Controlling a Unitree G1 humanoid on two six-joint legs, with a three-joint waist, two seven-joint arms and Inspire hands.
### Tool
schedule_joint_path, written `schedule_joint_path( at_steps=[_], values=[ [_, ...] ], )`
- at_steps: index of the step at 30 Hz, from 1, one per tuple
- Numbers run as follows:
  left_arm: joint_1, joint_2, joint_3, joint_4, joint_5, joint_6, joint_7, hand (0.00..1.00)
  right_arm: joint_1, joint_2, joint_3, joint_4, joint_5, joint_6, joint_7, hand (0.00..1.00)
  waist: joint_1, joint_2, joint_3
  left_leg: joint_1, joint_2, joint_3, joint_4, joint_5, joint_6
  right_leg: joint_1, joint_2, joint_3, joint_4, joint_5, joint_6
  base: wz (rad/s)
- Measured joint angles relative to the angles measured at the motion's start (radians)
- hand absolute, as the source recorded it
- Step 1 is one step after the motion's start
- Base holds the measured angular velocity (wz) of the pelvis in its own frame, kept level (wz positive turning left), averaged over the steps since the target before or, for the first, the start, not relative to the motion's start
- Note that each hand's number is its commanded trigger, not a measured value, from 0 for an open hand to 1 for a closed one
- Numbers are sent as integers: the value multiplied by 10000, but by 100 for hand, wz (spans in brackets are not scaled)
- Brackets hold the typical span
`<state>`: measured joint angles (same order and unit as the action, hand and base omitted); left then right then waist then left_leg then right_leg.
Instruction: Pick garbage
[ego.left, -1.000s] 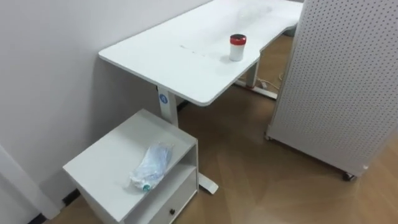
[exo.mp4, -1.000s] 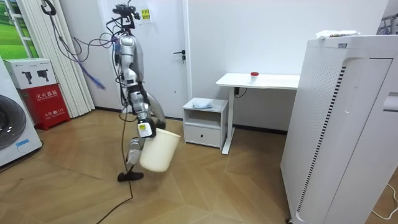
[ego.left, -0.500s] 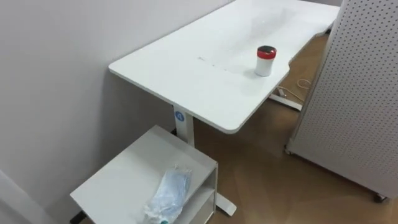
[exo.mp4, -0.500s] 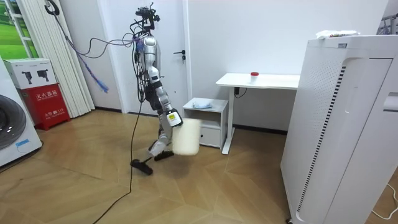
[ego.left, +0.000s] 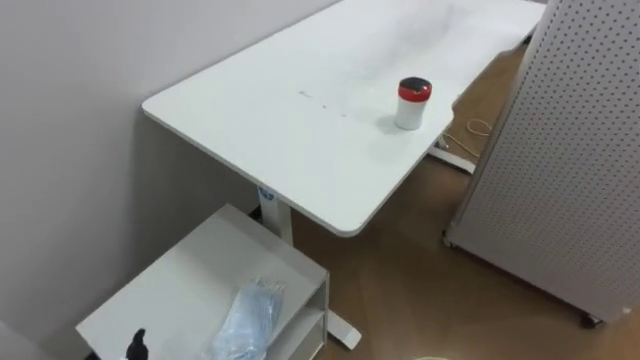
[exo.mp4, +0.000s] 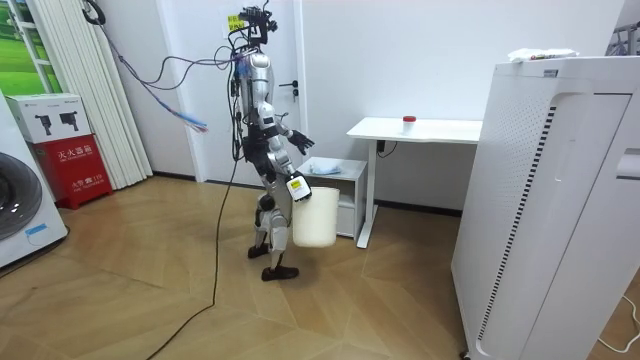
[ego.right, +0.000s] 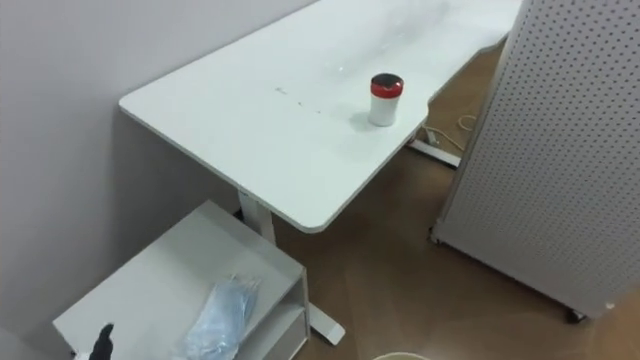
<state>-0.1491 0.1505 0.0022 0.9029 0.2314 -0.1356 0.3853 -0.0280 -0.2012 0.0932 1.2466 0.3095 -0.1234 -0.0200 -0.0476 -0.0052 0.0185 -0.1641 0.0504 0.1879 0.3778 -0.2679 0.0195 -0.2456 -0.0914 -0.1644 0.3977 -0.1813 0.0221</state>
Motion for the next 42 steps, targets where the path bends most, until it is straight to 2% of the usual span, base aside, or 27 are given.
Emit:
schedule_joint_path(
  at_steps=[3,5,6,9,10,11,12,13,15,16,19,23,25,28,33,36,37,42],
  values=[
    [-686,13,-262,340,251,-258,289,0,-340,16,246,36,-4,26,15,100,-63,-36,110,-357,72,147,27,4,-6,-427,-10,14,22,67,-57,-14],
    [-917,28,-492,574,339,-270,459,0,-380,15,328,-28,-3,4,43,100,-162,-36,124,-554,85,179,93,4,-6,-639,-12,12,32,110,-67,-10],
    [-1054,82,-645,769,366,-279,521,0,-516,16,405,-17,-3,7,102,100,-325,-28,157,-770,88,166,239,3,-5,-827,-36,12,140,110,-67,0],
    [-1537,144,-989,1198,356,-316,576,0,-843,0,546,-21,4,-154,174,100,-478,-14,221,-1454,85,154,641,2,-3,-1504,-120,2,483,110,-68,1],
    [-1766,171,-1076,1339,369,-372,623,0,-998,-6,668,-6,14,-211,170,100,-538,5,300,-1688,93,128,840,2,-2,-1700,-133,13,601,109,-70,6],
    [-1892,185,-1112,1442,369,-405,664,0,-1072,-16,750,8,14,-234,158,100,-565,14,337,-1783,104,127,923,1,-2,-1781,-138,14,659,109,-72,4],
    [-2251,222,-1229,1676,370,-465,755,0,-1202,-42,861,7,13,-324,150,100,-576,43,458,-1970,114,126,1065,-8,13,-1951,-152,13,770,109,-80,0],
    [-2540,236,-1242,1852,371,-562,865,0,-1328,-66,931,-10,23,-330,139,100,-576,88,496,-2152,118,134,1082,-62,84,-2211,-167,6,919,116,-109,0],
    [-2856,293,-1369,1999,340,-647,1052,0,-1496,-101,1128,-41,50,-319,89,100,-586,114,525,-2501,99,172,1223,-85,102,-2656,-268,-42,1198,118,-159,-6],
    [-2955,310,-1500,2061,333,-669,1149,0,-1588,-153,1288,-73,147,-326,77,100,-589,168,566,-2689,113,187,1393,-131,110,-2847,-289,-54,1343,123,-187,-8],
    [-2970,315,-1729,2195,343,-702,1330,0,-1612,-199,1568,-85,593,-430,-63,100,-602,209,584,-3051,266,281,1834,-334,109,-3188,-238,-19,1661,67,-279,-11],
    [-2960,350,-1733,2267,342,-702,1363,0,-1601,-222,1677,-75,1140,-503,-244,100,-707,201,583,-3566,318,267,2320,-444,116,-3629,-238,-6,1906,22,-339,-4],
    [-2964,536,-1898,2320,340,-705,1537,0,-1612,-205,1711,-195,1262,-533,-317,100,-860,197,575,-3978,449,256,2668,-522,141,-3959,-191,-7,2071,25,-357,0],
    [-2976,723,-2101,2527,339,-707,1597,0,-1609,-225,1802,-292,1404,-608,-342,100,-969,189,571,-4251,471,262,2904,-574,165,-4225,-207,26,2272,18,-366,-2],
    [-3017,741,-2112,2816,337,-689,1716,0,-1620,-307,1918,-534,1510,-611,-342,100,-999,177,571,-4560,465,276,3182,-615,201,-4571,-205,214,2521,2,-356,0],
    [-3194,760,-2119,3040,346,-674,1713,0,-1626,-331,1917,-731,1530,-609,-340,100,-1135,174,570,-4950,482,224,3513,-676,229,-4858,-189,183,2703,-1,-361,-1],
    [-3279,802,-2122,3148,349,-673,1714,0,-1623,-333,1941,-792,1597,-598,-353,100,-1157,170,569,-5147,605,218,3753,-770,241,-5008,-135,186,2817,-9,-374,-8],
    [-3478,1167,-2452,3331,371,-658,1745,0,-1632,-333,2003,-933,2036,-605,-525,100,-1444,144,567,-5795,690,213,4227,-880,323,-5603,-127,253,3132,1,-364,-4]
  ],
)
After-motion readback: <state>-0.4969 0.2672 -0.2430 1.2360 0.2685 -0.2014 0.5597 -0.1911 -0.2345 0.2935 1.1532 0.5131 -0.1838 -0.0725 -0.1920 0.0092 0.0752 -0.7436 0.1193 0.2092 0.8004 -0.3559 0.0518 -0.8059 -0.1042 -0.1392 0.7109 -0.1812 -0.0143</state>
